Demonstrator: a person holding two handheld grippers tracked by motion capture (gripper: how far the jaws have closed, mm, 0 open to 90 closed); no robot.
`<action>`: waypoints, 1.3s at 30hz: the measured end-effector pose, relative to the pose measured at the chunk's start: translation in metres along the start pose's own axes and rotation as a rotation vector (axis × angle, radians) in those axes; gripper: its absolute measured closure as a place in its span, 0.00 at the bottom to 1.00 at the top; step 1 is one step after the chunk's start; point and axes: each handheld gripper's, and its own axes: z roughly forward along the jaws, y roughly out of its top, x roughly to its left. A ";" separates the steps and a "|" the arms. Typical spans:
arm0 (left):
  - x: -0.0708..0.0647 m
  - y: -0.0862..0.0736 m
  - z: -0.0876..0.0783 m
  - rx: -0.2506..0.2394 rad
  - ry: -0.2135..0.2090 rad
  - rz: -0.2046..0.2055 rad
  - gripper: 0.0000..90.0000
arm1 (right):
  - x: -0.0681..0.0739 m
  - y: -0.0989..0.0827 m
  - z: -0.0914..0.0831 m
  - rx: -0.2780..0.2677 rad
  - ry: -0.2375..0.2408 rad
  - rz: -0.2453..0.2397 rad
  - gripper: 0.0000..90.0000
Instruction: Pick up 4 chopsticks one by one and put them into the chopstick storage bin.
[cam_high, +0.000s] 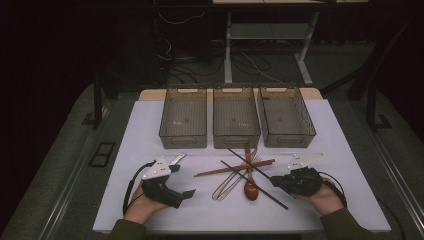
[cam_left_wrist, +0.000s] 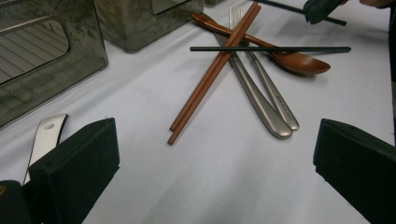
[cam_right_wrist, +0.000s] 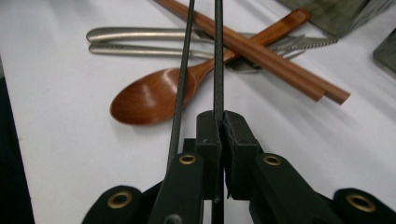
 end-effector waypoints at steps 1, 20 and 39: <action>0.000 0.000 0.000 -0.002 0.001 0.000 0.00 | -0.001 0.002 0.000 -0.007 -0.002 -0.002 0.94; 0.000 0.000 0.001 -0.005 -0.003 -0.007 0.00 | -0.004 0.033 0.008 -0.097 0.019 0.008 0.94; -0.002 0.001 0.003 -0.009 -0.014 -0.003 0.00 | -0.003 0.060 0.023 -0.130 0.030 0.004 0.94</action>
